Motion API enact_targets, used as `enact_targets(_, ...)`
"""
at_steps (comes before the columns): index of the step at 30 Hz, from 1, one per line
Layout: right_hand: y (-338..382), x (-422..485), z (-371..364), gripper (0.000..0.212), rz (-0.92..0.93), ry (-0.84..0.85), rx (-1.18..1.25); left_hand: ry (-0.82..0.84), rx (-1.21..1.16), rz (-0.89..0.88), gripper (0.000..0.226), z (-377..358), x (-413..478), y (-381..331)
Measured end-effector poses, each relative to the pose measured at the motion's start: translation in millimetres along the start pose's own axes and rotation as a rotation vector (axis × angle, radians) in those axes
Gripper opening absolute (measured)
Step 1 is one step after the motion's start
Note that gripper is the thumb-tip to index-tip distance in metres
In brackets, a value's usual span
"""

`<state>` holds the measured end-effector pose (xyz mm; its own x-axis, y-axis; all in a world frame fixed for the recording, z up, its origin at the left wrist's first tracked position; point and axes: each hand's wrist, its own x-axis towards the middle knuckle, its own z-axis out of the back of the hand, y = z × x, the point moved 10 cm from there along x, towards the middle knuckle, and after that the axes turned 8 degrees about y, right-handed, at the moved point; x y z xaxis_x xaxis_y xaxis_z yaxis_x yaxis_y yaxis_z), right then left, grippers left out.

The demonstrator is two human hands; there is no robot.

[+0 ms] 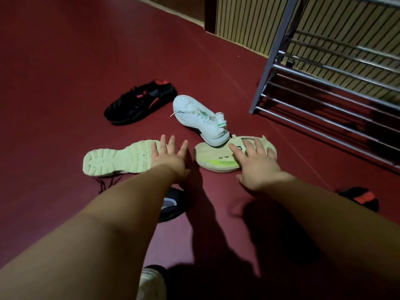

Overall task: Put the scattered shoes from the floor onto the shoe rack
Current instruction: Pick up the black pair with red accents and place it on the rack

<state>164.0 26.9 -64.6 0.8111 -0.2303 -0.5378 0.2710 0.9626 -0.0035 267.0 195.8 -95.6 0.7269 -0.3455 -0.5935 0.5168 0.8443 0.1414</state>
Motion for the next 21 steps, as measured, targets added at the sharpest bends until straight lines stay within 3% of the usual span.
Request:
enact_targets(7, 36.8, 32.1, 1.8, 0.082, 0.018, 0.047, 0.024, -0.014, -0.061, 0.044, 0.088, 42.0, 41.2, 17.8)
enact_targets(15, 80.4, 124.8, 69.5, 0.089, 0.015, -0.155, -0.174, 0.008, -0.121, 0.139, 0.093, 49.7, 105.2, 74.4)
enact_targets(21, 77.1, 186.0, 24.1, 0.092, -0.06, 0.078, -0.135, -0.073, -0.199, 0.218, 0.102, 53.2, 171.6, 132.1)
